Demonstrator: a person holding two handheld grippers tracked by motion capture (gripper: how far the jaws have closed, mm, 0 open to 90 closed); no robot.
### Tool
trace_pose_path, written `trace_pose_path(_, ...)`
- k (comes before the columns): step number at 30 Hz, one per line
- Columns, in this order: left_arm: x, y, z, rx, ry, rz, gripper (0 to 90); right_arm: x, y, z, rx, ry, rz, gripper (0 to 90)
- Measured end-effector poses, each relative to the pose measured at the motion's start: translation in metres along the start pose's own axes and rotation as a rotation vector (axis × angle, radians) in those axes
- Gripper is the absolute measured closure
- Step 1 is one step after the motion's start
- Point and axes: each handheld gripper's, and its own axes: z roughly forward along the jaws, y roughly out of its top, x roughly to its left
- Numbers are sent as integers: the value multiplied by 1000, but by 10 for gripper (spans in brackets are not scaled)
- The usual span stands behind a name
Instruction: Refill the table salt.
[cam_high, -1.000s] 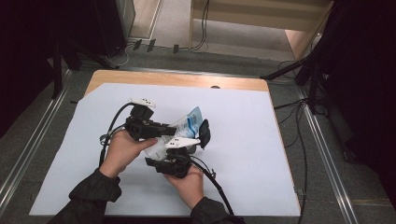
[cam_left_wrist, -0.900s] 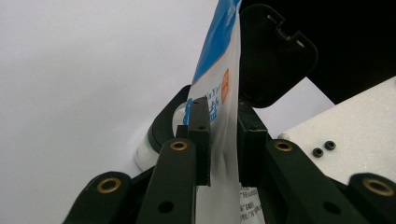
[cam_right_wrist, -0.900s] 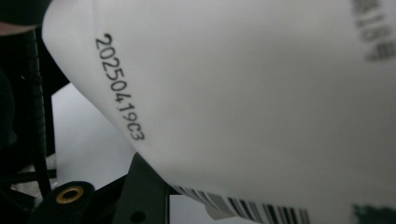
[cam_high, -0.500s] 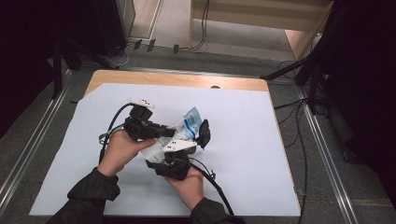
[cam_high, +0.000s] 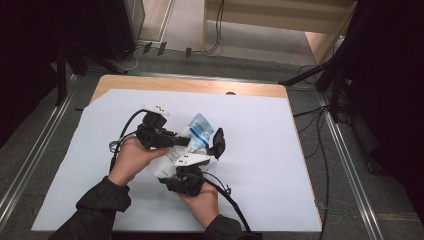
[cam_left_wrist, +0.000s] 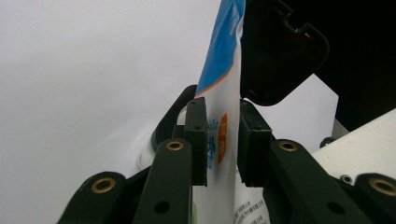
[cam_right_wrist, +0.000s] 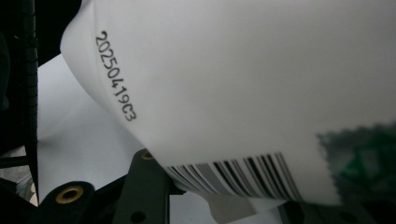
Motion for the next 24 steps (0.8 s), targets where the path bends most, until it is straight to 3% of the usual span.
trace_pose_path(14, 6, -1, -7, -38, -30, 14, 856, -3, -10, 3, 5, -29, 4, 638)
trace_pose_path(24, 4, -3, -16, -48, -48, 30, 900, -2, -12, 0, -1, -24, 14, 636)
